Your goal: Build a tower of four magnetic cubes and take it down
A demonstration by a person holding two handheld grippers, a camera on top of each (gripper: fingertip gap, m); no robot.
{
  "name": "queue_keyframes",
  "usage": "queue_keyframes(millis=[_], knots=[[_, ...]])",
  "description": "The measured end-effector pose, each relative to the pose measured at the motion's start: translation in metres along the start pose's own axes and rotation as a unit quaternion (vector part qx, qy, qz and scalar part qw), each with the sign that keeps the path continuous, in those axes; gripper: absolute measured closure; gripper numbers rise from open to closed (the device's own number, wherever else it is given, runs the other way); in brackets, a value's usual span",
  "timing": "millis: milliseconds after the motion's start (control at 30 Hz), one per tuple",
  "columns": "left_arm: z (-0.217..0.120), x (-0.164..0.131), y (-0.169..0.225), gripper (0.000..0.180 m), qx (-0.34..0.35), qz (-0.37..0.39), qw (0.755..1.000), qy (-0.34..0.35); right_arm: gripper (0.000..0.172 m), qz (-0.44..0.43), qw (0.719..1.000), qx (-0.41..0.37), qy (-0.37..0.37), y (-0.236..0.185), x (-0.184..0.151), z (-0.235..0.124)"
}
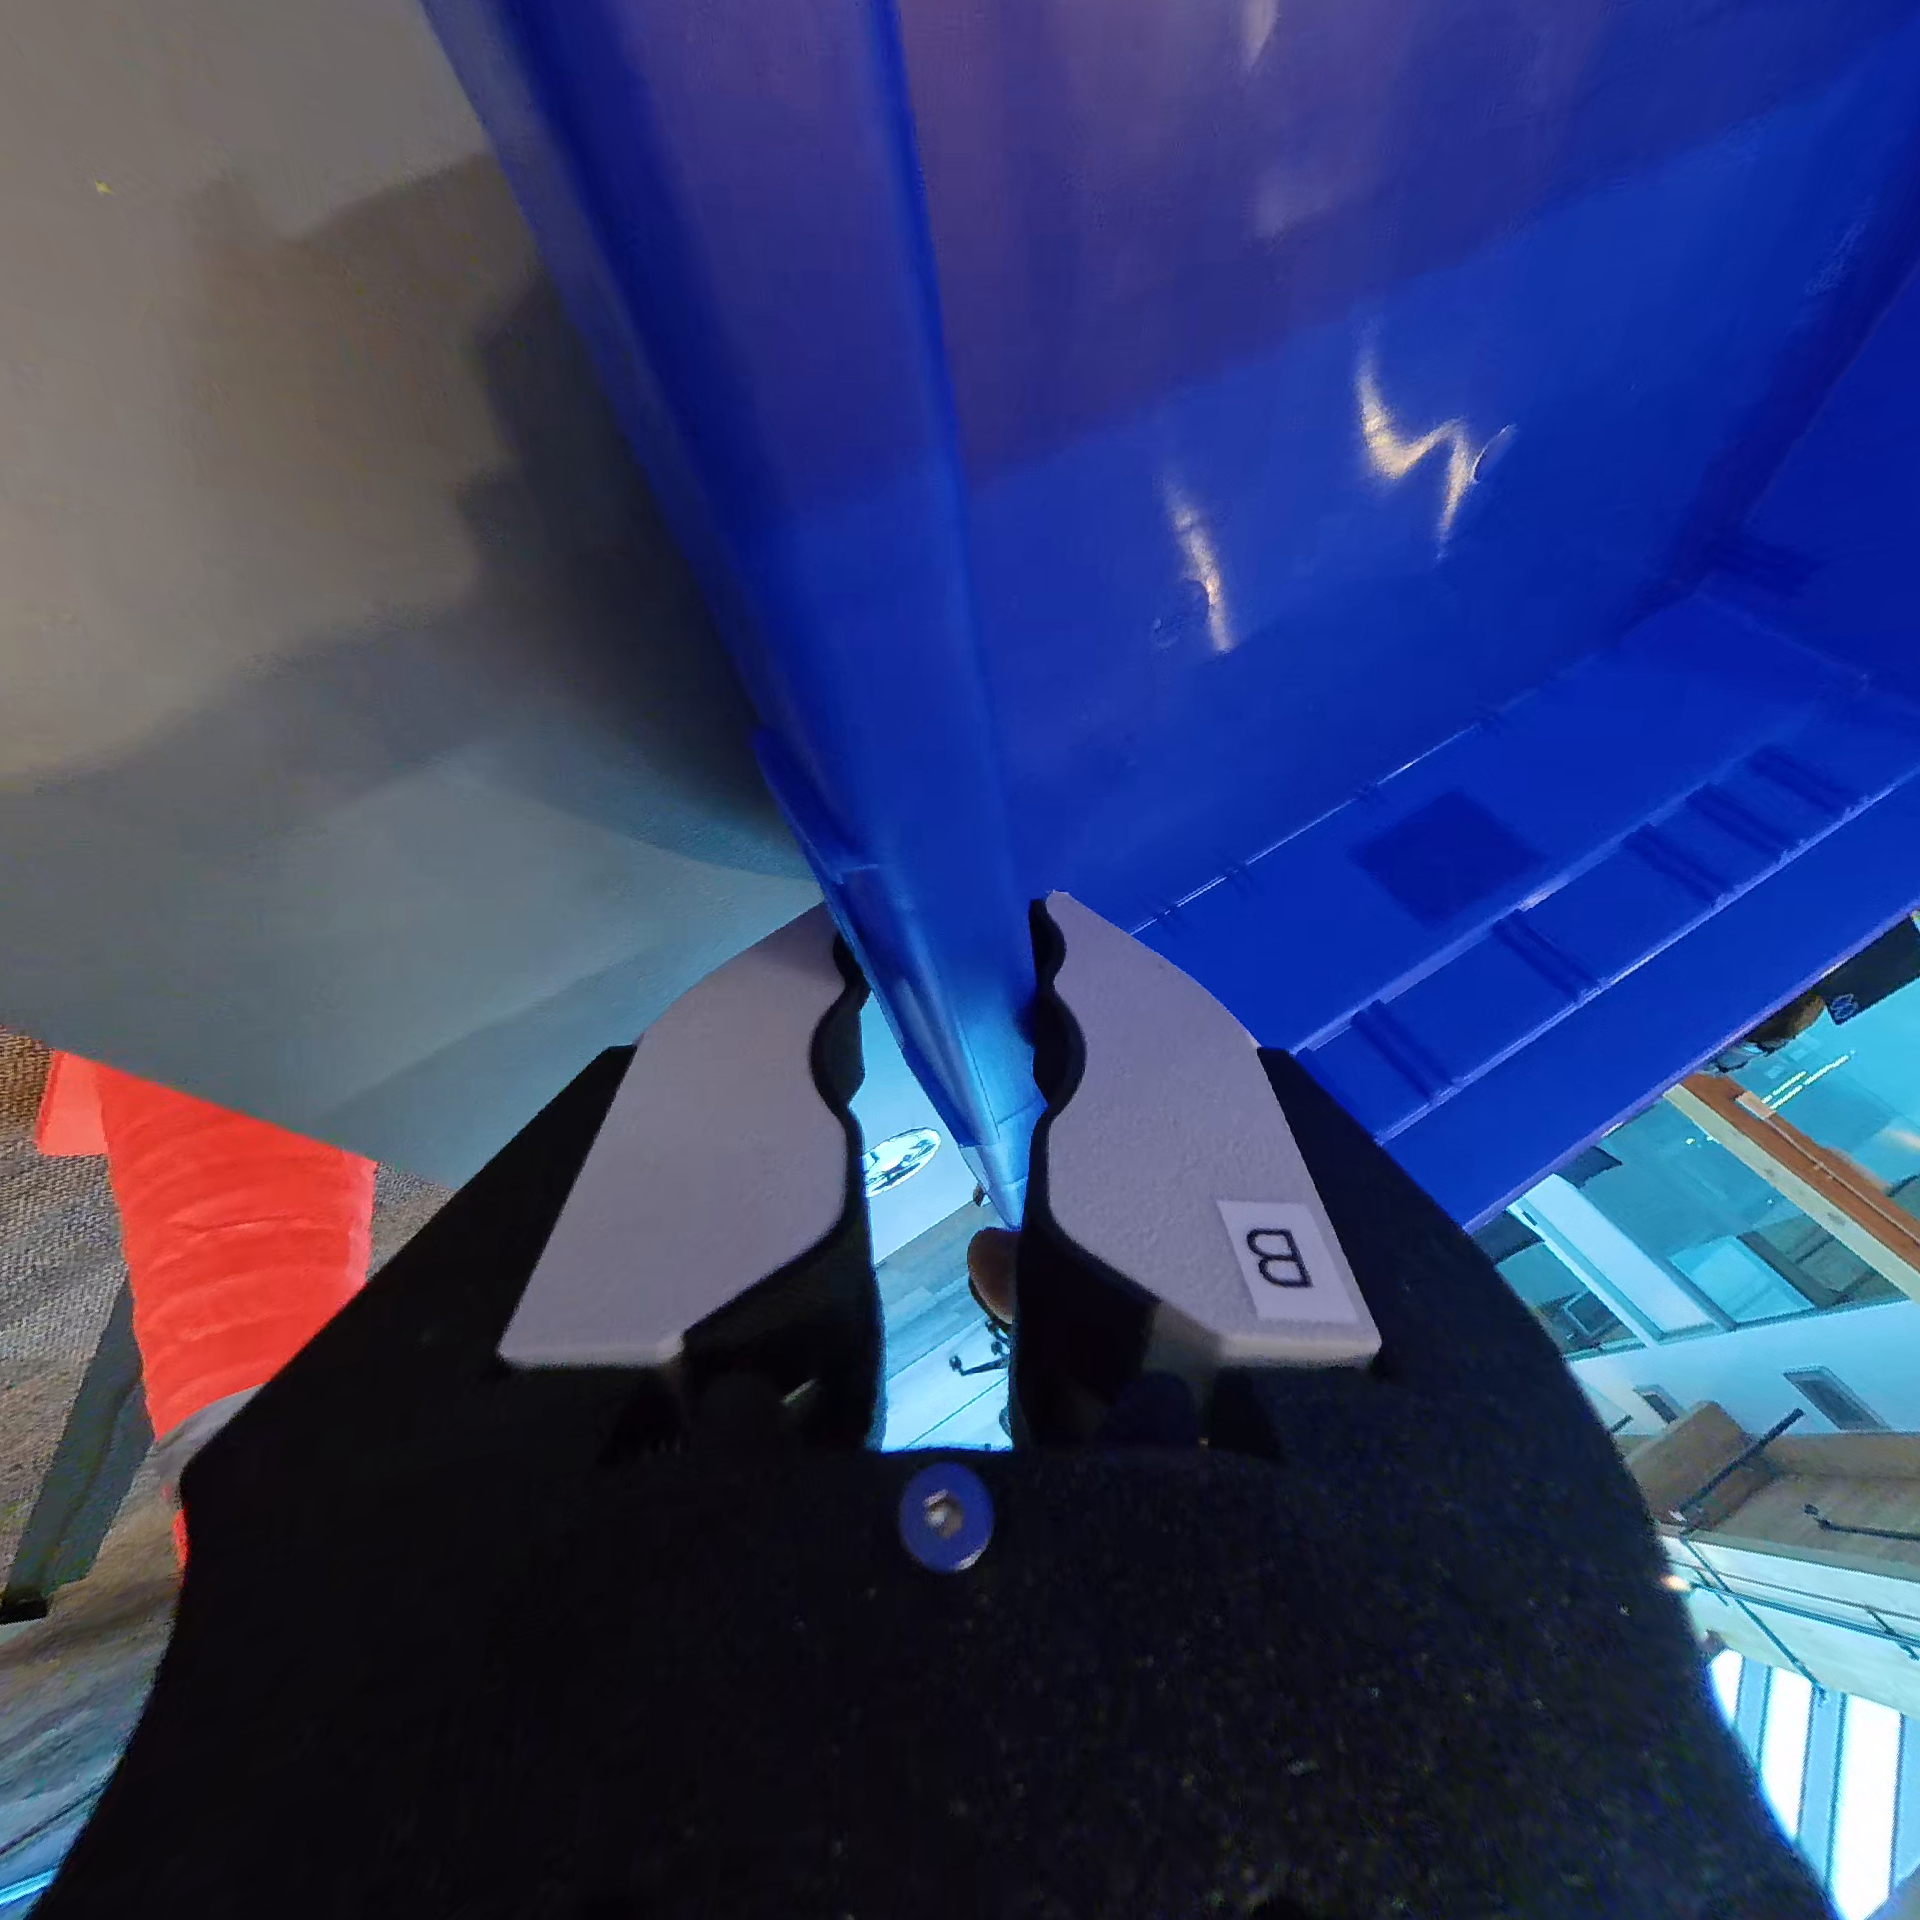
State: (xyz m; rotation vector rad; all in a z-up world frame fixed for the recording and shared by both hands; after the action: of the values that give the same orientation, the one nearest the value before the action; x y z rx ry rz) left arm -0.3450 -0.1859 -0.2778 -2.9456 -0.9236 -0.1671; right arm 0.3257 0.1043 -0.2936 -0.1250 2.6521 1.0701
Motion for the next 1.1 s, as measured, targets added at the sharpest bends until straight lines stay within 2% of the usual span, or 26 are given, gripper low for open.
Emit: queue_keyframes(millis=[33,300,400,533,600,667,733,800,867,900,967,1033,1100], knots=[[0.000,-0.002,-0.002,0.154,-0.002,-0.001,1.000,-0.002,0.142,0.000,1.000,0.000,-0.001,0.000,0.000,0.000],[0.000,-0.008,-0.012,0.154,0.004,-0.008,1.000,0.009,0.142,0.007,1.000,-0.001,-0.004,0.001,0.002,0.002],[0.000,-0.009,-0.014,0.152,0.003,-0.031,0.999,0.031,0.140,0.041,0.999,0.012,0.002,0.001,0.000,0.001],[-0.010,-0.008,-0.005,0.114,-0.029,-0.078,0.987,0.140,0.112,0.114,0.992,0.035,0.041,0.004,-0.012,-0.011],[-0.024,-0.005,0.000,0.095,-0.024,-0.091,0.971,0.220,0.106,0.166,0.980,0.056,0.092,0.004,-0.018,-0.026],[-0.041,0.001,0.007,0.083,-0.006,-0.078,0.943,0.323,0.104,0.226,0.957,0.066,0.171,0.007,-0.020,-0.045],[-0.057,0.008,0.011,0.073,0.033,-0.058,0.903,0.425,0.099,0.287,0.919,0.060,0.262,0.012,-0.019,-0.066],[-0.071,0.010,0.009,0.071,0.099,-0.072,0.848,0.516,0.090,0.348,0.866,0.047,0.356,0.018,-0.014,-0.085],[-0.079,0.005,0.005,0.072,0.147,-0.113,0.782,0.595,0.071,0.404,0.806,0.039,0.431,0.024,-0.009,-0.100],[-0.079,0.001,0.003,0.075,0.148,-0.135,0.758,0.620,0.060,0.425,0.781,0.037,0.457,0.026,-0.006,-0.104],[-0.075,-0.007,-0.003,0.076,0.137,-0.187,0.743,0.628,0.037,0.454,0.739,0.033,0.496,0.029,-0.001,-0.111],[-0.069,-0.015,-0.012,0.078,0.133,-0.259,0.749,0.596,0.028,0.475,0.708,0.027,0.521,0.031,0.005,-0.115],[-0.064,-0.016,-0.018,0.080,0.127,-0.330,0.758,0.548,0.024,0.482,0.695,0.025,0.533,0.032,0.012,-0.117]])
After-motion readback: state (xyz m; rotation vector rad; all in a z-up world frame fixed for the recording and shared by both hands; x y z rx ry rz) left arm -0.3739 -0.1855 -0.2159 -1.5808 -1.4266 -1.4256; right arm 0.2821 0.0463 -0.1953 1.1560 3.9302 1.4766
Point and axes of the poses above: each gripper's, where its closed fingertips meet, z out along the fingers, x out of its top, y = z × x across the jaws, the point moved 8 cm from there along -z, back along the fingers, and after that the axes turned 13 degrees about -x, right-handed, at the moved point
